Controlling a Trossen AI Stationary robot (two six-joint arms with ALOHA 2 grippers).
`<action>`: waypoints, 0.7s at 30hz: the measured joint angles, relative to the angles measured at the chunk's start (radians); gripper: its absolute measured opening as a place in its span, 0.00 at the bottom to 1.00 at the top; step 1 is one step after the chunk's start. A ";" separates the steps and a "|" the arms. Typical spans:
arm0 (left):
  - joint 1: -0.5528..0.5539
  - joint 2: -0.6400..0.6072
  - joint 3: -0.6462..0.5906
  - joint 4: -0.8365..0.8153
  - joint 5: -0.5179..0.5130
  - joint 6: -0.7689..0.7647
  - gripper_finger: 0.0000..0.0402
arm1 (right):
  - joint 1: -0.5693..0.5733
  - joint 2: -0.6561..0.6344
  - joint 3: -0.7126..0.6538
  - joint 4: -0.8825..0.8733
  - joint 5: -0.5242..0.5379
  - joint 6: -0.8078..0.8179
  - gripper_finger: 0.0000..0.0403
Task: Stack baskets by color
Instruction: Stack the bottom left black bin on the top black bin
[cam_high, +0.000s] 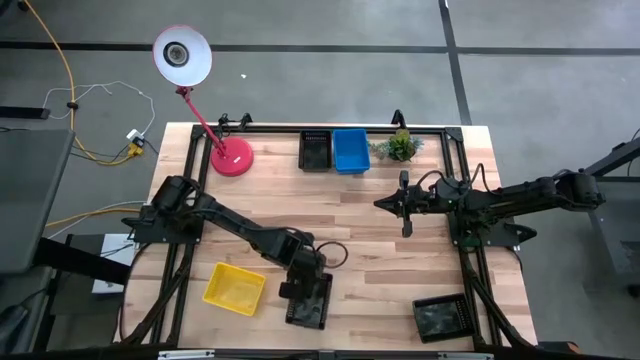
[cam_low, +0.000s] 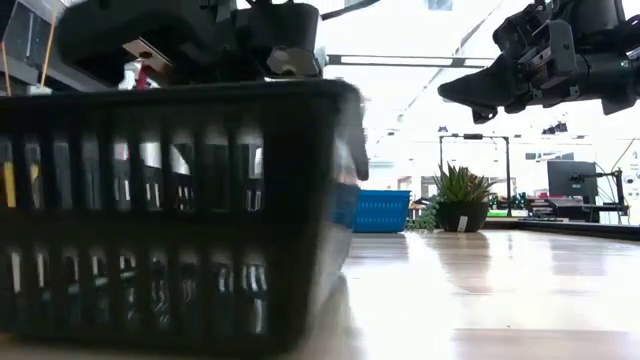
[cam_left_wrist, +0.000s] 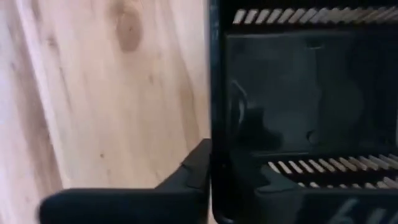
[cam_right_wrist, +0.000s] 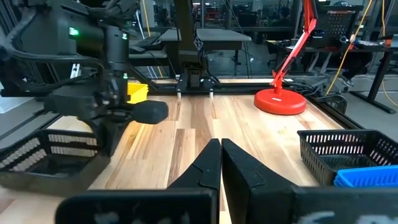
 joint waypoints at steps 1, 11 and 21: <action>0.008 0.000 0.000 -0.002 -0.001 0.005 0.03 | 0.000 0.000 0.000 0.000 0.000 0.004 0.00; 0.136 -0.019 0.001 -0.127 -0.096 0.148 0.01 | 0.000 0.000 0.000 -0.008 0.000 0.015 0.00; 0.424 -0.150 -0.001 -0.151 -0.194 0.352 0.00 | 0.000 0.001 0.000 -0.025 0.000 0.015 0.00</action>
